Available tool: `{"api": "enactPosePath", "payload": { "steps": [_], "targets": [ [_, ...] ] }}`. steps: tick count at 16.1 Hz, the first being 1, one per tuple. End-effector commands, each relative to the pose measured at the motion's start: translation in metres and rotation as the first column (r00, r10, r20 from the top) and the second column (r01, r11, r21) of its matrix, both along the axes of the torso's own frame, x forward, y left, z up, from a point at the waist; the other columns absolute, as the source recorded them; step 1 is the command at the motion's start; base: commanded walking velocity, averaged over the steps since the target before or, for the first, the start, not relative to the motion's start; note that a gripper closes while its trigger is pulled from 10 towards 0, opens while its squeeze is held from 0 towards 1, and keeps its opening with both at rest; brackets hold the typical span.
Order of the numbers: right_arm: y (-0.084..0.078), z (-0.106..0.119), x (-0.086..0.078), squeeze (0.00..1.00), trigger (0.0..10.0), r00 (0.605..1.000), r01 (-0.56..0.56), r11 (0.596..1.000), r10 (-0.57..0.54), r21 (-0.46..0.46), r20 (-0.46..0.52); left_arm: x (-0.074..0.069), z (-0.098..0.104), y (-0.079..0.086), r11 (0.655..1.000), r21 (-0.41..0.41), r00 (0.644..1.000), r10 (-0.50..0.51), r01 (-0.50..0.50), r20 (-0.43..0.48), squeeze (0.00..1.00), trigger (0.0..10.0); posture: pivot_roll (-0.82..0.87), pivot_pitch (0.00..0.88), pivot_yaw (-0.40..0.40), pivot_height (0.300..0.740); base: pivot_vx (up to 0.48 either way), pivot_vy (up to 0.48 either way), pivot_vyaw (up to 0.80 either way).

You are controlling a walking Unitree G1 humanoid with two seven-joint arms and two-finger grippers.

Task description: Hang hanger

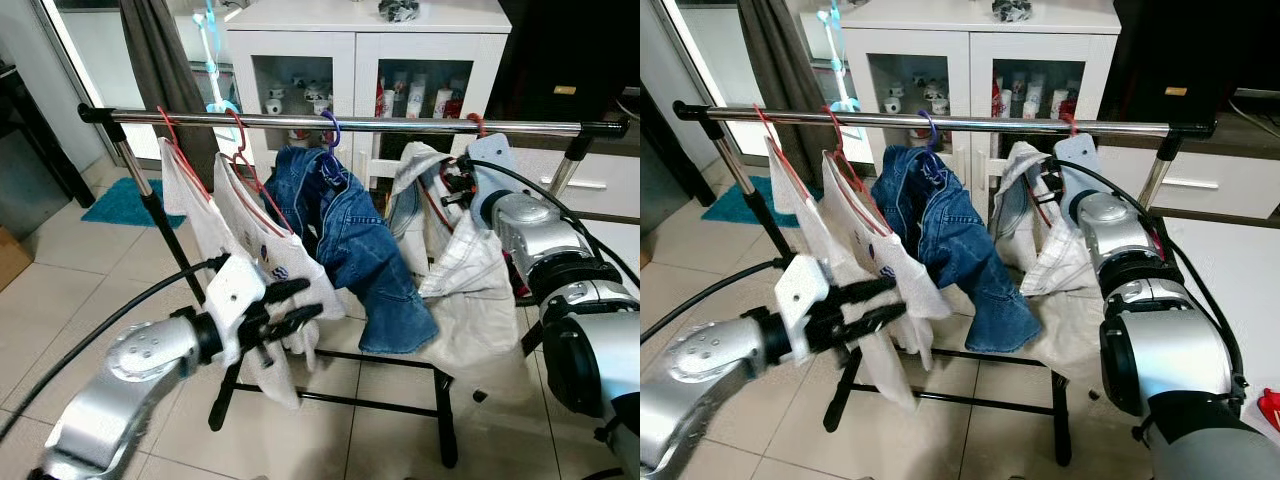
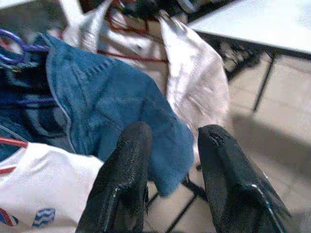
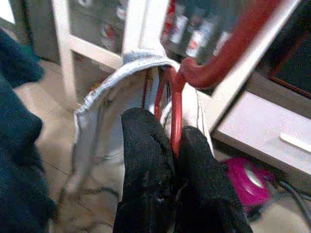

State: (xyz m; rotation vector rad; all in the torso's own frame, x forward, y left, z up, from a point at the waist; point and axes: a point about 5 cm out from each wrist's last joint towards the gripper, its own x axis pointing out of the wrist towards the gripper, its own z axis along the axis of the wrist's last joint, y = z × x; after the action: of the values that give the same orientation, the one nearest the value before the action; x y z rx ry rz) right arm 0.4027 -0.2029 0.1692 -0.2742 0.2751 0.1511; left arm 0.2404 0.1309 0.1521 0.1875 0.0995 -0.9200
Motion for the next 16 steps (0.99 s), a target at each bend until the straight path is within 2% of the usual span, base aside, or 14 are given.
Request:
{"api": "enactPosePath", "payload": {
  "steps": [1, 6, 10, 14, 16],
  "targets": [
    [0.007, 0.010, 0.002, 0.00, 0.0, 0.996, -0.048, 0.997, 0.043, 0.052, 0.083, 0.009, 0.000, 0.005, 0.996, 0.017, 0.997, 0.082, -0.082, 0.004, 0.00, 10.0, -0.02, 0.000, 0.068, 0.719, 0.000, 0.000, 0.00],
    [-0.002, 0.025, -0.010, 0.00, 0.0, 0.960, -0.065, 0.981, 0.011, 0.184, 0.279, 0.025, 0.004, -0.004, 0.983, -0.061, 0.983, 0.176, -0.173, 0.050, 0.00, 10.0, -0.10, 0.000, 0.100, 0.719, 0.000, 0.000, 0.00],
    [-0.003, 0.041, -0.027, 0.00, 0.0, 0.899, -0.100, 0.971, -0.006, 0.217, 0.438, 0.035, -0.001, -0.011, 0.978, -0.059, 0.976, 0.204, -0.200, 0.072, 0.00, 10.0, -0.12, 0.000, 0.106, 0.719, 0.000, 0.000, 0.00],
    [0.002, 0.044, -0.038, 0.00, 0.0, 0.890, -0.126, 0.976, 0.032, 0.178, 0.455, 0.038, -0.002, -0.014, 0.977, -0.063, 0.975, 0.208, -0.203, 0.082, 0.00, 10.0, -0.12, 0.000, 0.096, 0.719, 0.000, 0.000, 0.00],
    [0.006, 0.033, -0.054, 0.00, 0.0, 0.903, -0.120, 0.974, 0.028, 0.190, 0.428, 0.036, -0.007, -0.014, 0.975, -0.057, 0.973, 0.220, -0.216, 0.070, 0.00, 10.0, -0.12, 0.000, 0.090, 0.719, 0.000, 0.000, 0.00]
  ]
}}
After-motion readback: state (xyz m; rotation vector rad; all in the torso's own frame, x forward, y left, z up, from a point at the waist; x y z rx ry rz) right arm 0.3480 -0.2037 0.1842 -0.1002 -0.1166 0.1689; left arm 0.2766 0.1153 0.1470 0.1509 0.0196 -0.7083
